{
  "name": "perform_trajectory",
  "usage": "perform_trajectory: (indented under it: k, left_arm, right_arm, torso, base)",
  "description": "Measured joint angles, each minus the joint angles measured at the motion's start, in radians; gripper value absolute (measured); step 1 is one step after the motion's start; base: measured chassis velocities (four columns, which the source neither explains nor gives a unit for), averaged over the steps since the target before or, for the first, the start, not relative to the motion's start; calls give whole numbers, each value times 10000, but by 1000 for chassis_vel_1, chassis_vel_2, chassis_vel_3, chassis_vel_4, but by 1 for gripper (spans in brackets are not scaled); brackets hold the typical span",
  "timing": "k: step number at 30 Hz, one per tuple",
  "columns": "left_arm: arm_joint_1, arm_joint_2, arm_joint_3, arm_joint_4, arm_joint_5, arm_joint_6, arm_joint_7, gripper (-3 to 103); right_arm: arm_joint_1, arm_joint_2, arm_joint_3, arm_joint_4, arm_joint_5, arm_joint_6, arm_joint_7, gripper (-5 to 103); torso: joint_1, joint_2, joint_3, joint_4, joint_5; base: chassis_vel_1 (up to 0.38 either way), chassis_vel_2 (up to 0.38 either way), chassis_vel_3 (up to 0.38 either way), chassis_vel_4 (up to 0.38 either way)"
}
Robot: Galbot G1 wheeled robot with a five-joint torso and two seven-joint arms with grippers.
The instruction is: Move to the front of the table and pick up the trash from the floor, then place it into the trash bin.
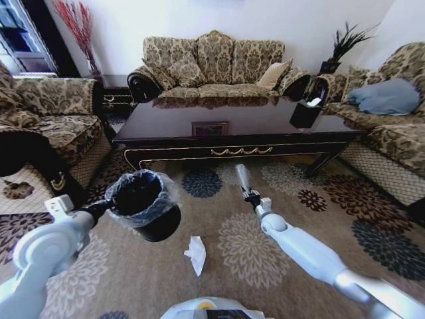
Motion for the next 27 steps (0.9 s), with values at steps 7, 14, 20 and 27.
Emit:
perform_trajectory:
  k: [7, 14, 20, 27]
  left_arm:
    - [-163, 126, 488, 170, 179, -1, 101, 4]
    - [-755, 389, 1166, 543, 146, -1, 101, 4]
    - [-1471, 648, 1899, 1129, 135, -53, 147, 4]
    - [-1834, 726, 2148, 1638, 141, -103, 305, 4]
  right_arm:
    - [161, -452, 17, 1719, -153, 395, -579, 27]
    - [1272, -344, -982, 2561, -113, 691, -853, 27]
    - [2375, 284, -2077, 2652, 174, 1365, -1456, 27]
    - [4353, 1949, -3996, 1722, 899, 2374, -2401, 27]
  torso:
    - [0, 1, 0, -1, 0]
    - [0, 0, 1, -2, -3]
    - [1, -2, 2, -3, -2]
    - [1, -3, 2, 6, -6]
  base:
    - [0, 0, 0, 0]
    - [0, 0, 0, 0]
    - [0, 0, 0, 0]
    - [0, 0, 0, 0]
